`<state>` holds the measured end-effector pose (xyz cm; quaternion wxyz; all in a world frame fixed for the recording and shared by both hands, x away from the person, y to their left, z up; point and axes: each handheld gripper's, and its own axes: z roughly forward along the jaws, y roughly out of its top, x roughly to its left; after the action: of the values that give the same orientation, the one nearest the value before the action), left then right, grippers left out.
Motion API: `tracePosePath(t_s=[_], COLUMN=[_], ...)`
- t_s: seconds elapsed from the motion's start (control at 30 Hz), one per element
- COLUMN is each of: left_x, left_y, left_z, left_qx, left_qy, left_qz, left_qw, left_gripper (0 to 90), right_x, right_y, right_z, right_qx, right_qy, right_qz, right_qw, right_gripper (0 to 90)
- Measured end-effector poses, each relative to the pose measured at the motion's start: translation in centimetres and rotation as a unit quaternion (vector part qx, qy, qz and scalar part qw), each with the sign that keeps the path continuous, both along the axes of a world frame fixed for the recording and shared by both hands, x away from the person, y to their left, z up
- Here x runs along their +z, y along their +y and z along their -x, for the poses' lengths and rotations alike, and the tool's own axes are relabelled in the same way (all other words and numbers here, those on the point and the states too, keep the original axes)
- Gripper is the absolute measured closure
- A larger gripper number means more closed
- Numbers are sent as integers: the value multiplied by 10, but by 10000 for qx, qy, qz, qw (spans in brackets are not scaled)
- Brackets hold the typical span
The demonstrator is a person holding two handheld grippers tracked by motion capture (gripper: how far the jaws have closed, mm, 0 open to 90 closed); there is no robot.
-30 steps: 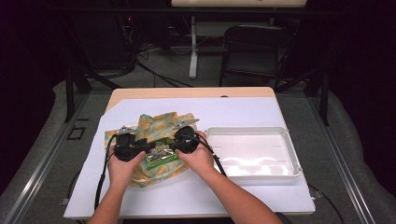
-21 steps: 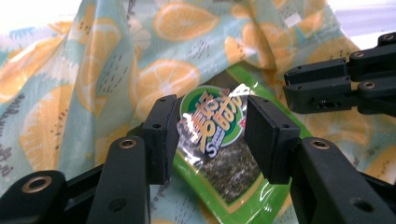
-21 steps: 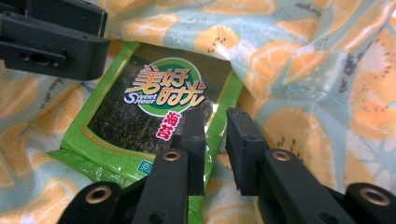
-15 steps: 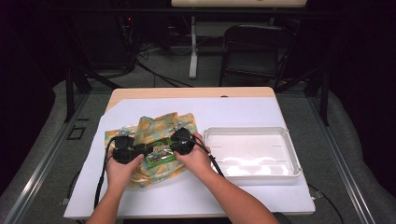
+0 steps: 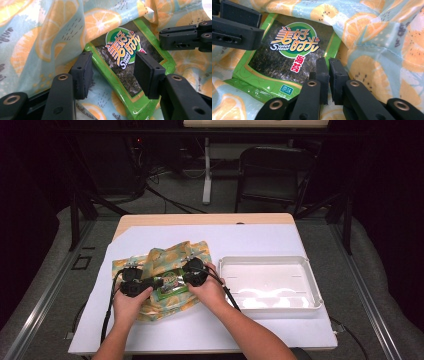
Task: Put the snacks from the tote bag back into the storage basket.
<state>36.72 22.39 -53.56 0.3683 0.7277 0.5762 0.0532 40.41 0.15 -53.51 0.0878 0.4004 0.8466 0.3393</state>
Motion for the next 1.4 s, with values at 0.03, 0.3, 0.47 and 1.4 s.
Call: tracePosePath(t_s=[0.03, 0.3, 0.47, 1.4], left_x=[-1, -4, -10, -8], left_y=[0, -2, -3, -1], left_z=[0, -2, -4, -9], left_qx=[-1, -13, -32, 118], left_qy=[16, 123, 272, 272], left_qz=[0, -11, 60, 542], left_qw=[10000, 9999, 9996, 9981], left_gripper=[482, 463, 459, 464], right_x=[-1, 0, -1, -3], right_y=[1, 0, 0, -4], right_z=[0, 0, 0, 0], right_qx=[-35, 4, -52, -59], right_qy=[-26, 0, -20, 77], right_qz=[-41, 16, -69, -94], right_qw=[10000, 10000, 10000, 9999], right_gripper=[866, 864, 864, 857])
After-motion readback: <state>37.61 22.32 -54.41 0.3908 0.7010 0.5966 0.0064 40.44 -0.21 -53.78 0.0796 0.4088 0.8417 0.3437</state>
